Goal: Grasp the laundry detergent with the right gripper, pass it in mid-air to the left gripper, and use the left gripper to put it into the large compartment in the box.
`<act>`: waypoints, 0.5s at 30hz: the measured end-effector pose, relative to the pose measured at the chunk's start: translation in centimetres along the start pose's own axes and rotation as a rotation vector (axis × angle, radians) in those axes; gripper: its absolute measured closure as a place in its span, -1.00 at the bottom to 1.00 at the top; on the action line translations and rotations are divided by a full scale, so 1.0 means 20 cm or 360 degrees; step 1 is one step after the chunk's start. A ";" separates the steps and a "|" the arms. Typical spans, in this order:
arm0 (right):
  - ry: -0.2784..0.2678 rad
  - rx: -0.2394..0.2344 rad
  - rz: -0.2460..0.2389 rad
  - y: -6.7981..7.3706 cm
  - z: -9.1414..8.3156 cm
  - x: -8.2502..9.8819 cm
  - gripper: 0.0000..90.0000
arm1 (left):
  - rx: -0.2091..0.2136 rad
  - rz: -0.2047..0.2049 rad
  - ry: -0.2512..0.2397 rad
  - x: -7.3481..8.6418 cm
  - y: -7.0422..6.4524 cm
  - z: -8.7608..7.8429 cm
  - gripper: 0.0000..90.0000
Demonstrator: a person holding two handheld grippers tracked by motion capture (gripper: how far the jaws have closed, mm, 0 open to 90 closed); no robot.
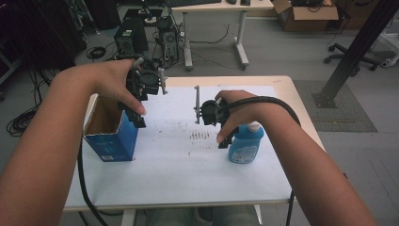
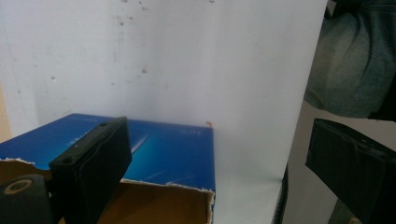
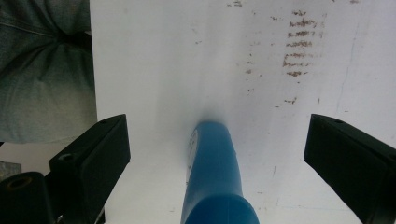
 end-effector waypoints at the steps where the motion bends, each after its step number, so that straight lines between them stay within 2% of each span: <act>1: -0.0002 0.0006 0.0003 0.00 -0.01 0.00 -0.85 | 0.0001 -0.0001 0.0001 0.00 0.00 0.00 -0.84; 5: -0.0017 0.0014 0.0002 0.00 -0.02 0.00 -0.85 | 0.0008 0.0009 -0.0011 -0.01 0.00 0.00 -0.84; 8: -0.0027 0.0024 -0.0004 0.01 -0.02 0.00 -0.85 | 0.0009 0.0013 0.0009 -0.01 0.00 0.01 -0.84; 15: -0.0151 0.0065 -0.0033 0.02 -0.09 0.01 -0.86 | 0.0018 0.0009 -0.0007 -0.02 0.00 0.00 -0.84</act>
Point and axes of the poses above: each handheld gripper's, and its own axes: z roughly forward along the jaws, x roughly out of its underside, y roughly to its left, the point moved 5 cm from there along z, roughly forward along the jaws, and after that the axes turned 8 degrees about -x, right-handed, at the moved point
